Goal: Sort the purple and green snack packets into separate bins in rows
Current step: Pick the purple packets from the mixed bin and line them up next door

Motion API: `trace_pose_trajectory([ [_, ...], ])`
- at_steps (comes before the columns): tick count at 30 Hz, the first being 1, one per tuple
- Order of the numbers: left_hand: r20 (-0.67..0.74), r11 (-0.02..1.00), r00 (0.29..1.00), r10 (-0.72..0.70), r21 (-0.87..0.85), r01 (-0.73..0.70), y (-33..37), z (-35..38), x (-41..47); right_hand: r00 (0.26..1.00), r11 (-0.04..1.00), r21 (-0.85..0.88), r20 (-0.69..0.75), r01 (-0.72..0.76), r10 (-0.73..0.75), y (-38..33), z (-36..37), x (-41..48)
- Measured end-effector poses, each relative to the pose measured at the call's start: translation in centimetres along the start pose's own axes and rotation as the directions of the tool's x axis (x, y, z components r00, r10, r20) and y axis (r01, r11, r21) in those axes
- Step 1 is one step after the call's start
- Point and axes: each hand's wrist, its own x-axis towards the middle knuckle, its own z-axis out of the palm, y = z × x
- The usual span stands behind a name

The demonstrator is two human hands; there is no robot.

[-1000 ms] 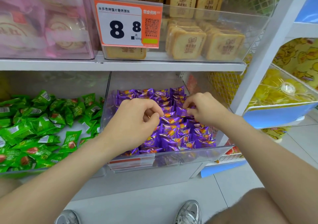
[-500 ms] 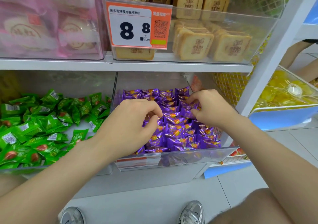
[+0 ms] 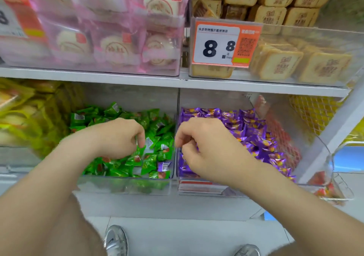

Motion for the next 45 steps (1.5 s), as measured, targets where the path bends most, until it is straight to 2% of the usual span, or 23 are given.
trace_pose_trajectory([
  [2,0.08,0.999,0.997,-0.013,0.041,0.009,-2.1,0.5,0.7,0.999,0.999,-0.012,0.004,0.034,-0.034,-0.3,1.2,0.9],
  [5,0.158,0.996,0.984,0.081,-0.047,-0.074,-3.4,1.3,1.6,0.998,0.998,-0.036,-0.013,0.053,-0.053,-0.1,2.6,2.3],
  [7,0.131,0.983,0.977,0.167,-0.1,-0.155,-3.3,2.1,2.1,0.999,0.998,-0.048,-0.036,0.031,-0.032,0.1,3.2,3.1],
  [10,0.012,0.927,0.947,0.322,-0.206,-0.313,-2.3,3.5,3.1,0.999,0.998,-0.068,-0.045,-0.005,0.002,0.1,3.7,4.0],
  [12,0.024,0.889,0.919,0.393,-0.264,-0.373,-1.5,4.2,3.6,0.999,0.997,-0.078,-0.039,-0.01,0.007,0.1,3.9,4.3],
  [14,0.094,0.878,0.886,0.453,-0.217,-0.426,-1.3,4.8,4.4,0.999,0.997,-0.079,-0.031,-0.013,0.011,0.3,4.2,4.6],
  [16,0.149,0.878,0.865,0.478,-0.084,-0.471,-1.5,5.5,5.2,1.0,0.997,-0.08,-0.027,-0.013,0.011,0.5,4.6,4.7],
  [19,0.131,0.893,0.888,0.442,0.029,-0.449,-1.1,5.5,5.3,1.0,0.996,-0.084,-0.021,-0.013,0.011,0.7,4.8,4.9],
  [23,0.045,0.852,0.88,0.473,0.232,-0.469,-0.2,5.2,4.9,1.0,0.997,-0.082,-0.023,-0.007,0.006,1.0,5.0,5.1],
  [27,0.0,0.848,0.893,0.449,0.315,-0.426,-1.0,5.6,4.8,1.0,0.996,-0.087,-0.027,0.009,-0.012,1.3,4.9,5.2],
  [29,-0.036,0.893,0.911,0.412,0.216,-0.395,-2.1,4.9,4.5,0.998,0.997,-0.078,-0.053,0.013,-0.017,1.4,5.0,5.0],
  [32,-0.096,0.933,0.939,0.33,-0.122,-0.34,-4.1,2.6,3.2,0.994,0.994,-0.091,-0.082,0.06,-0.067,1.6,4.8,5.1],
  [34,-0.086,0.892,0.952,0.295,-0.332,-0.307,-5.1,1.0,1.6,0.986,0.981,-0.103,0.02,0.166,-0.165,1.4,4.6,5.3],
  [36,-0.025,0.859,0.956,0.293,-0.431,-0.275,-5.7,-0.1,-0.1,0.957,0.964,-0.073,0.158,0.256,-0.243,1.0,4.9,5.4],
  [38,0.048,0.846,0.953,0.3,-0.475,-0.243,-6.1,-0.4,-1.3,0.95,0.962,-0.039,0.174,0.271,-0.261,0.5,5.5,5.5],
  [41,0.033,0.843,0.963,0.268,-0.492,-0.218,-6.7,-0.4,-2.0,0.966,0.968,-0.014,0.07,0.251,-0.25,-0.1,5.9,5.6],
  [43,-0.02,0.898,0.979,0.205,-0.393,-0.196,-7.7,-0.2,-1.9,0.978,0.978,-0.032,0.025,0.206,-0.205,-0.2,6.2,5.6],
  [45,-0.009,0.975,0.995,0.103,-0.196,-0.103,-9.1,0.3,-1.5,0.989,0.986,-0.077,-0.021,0.147,-0.149,-0.1,6.5,5.8],
])
